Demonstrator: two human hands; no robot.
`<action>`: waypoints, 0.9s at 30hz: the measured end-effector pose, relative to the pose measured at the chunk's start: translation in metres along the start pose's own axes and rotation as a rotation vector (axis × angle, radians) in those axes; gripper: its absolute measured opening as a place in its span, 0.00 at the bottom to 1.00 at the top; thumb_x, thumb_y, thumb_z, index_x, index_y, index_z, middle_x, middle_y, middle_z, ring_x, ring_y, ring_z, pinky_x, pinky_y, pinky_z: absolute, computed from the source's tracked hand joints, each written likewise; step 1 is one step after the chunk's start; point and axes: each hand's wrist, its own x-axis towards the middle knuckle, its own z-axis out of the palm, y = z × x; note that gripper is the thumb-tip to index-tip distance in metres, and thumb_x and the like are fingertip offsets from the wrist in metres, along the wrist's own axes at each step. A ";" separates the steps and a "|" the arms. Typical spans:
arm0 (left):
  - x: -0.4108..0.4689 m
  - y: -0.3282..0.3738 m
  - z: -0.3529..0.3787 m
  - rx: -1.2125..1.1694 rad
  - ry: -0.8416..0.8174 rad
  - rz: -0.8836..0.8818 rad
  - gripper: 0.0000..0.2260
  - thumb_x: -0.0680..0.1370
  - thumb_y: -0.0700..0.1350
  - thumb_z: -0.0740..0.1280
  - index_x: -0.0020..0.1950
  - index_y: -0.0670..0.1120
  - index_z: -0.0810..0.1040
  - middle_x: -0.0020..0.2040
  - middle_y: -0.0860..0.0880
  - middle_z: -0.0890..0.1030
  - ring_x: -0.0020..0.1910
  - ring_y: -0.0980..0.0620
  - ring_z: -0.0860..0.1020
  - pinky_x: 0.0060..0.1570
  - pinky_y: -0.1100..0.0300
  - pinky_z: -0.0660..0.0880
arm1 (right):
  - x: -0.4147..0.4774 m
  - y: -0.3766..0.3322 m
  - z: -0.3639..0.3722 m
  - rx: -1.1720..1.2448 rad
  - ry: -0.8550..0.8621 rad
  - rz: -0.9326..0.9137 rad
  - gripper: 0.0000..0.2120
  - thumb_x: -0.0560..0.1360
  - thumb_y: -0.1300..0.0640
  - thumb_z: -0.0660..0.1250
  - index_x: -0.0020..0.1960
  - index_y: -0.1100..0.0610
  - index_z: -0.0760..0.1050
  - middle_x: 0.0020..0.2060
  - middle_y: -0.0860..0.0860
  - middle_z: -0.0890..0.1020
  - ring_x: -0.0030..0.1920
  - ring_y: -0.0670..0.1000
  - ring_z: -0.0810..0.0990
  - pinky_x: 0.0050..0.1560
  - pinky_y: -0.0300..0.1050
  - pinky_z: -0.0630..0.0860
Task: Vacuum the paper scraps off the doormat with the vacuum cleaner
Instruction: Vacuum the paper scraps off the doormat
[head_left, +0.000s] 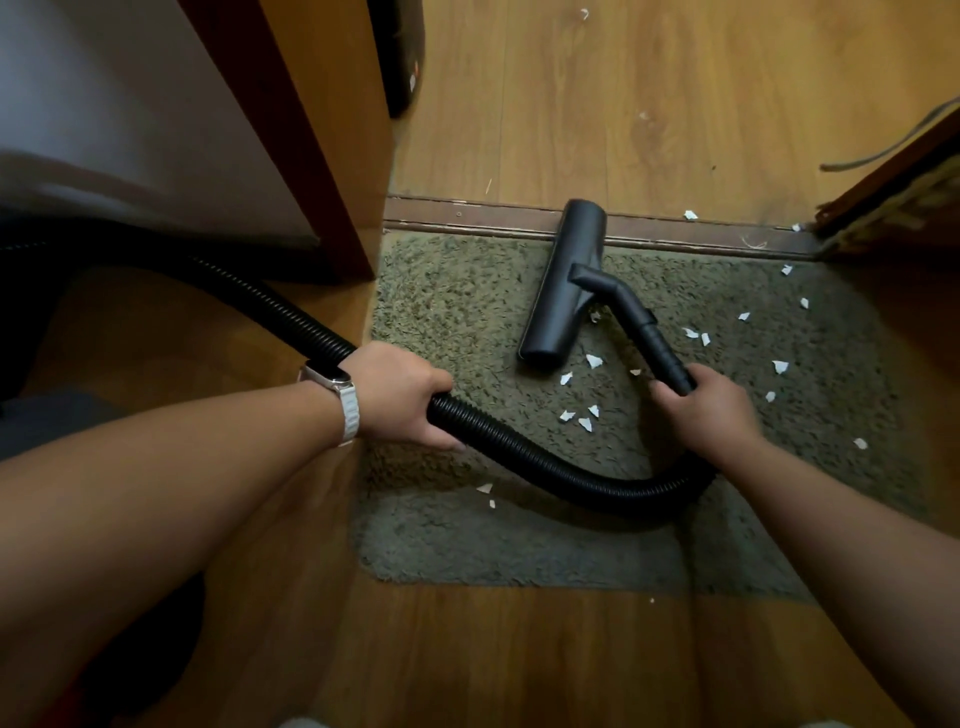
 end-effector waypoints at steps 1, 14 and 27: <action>0.002 0.001 -0.001 -0.001 0.008 0.004 0.30 0.65 0.79 0.49 0.40 0.53 0.69 0.34 0.54 0.77 0.34 0.52 0.78 0.35 0.58 0.76 | 0.000 0.002 -0.001 -0.009 0.000 -0.002 0.15 0.73 0.42 0.69 0.53 0.51 0.78 0.39 0.53 0.81 0.42 0.57 0.80 0.43 0.48 0.77; -0.030 0.040 0.010 -0.020 -0.171 0.182 0.28 0.70 0.78 0.55 0.46 0.54 0.73 0.40 0.54 0.80 0.39 0.51 0.80 0.41 0.55 0.79 | -0.046 -0.011 0.007 -0.347 -0.241 -0.463 0.12 0.74 0.43 0.69 0.53 0.47 0.75 0.39 0.49 0.79 0.46 0.57 0.81 0.39 0.44 0.70; -0.064 0.099 0.008 -0.063 -0.290 0.263 0.30 0.72 0.76 0.57 0.53 0.51 0.76 0.44 0.52 0.81 0.42 0.49 0.80 0.45 0.53 0.79 | -0.080 0.024 0.009 -0.473 -0.276 -0.677 0.17 0.74 0.42 0.67 0.60 0.47 0.75 0.50 0.49 0.83 0.51 0.55 0.81 0.45 0.47 0.75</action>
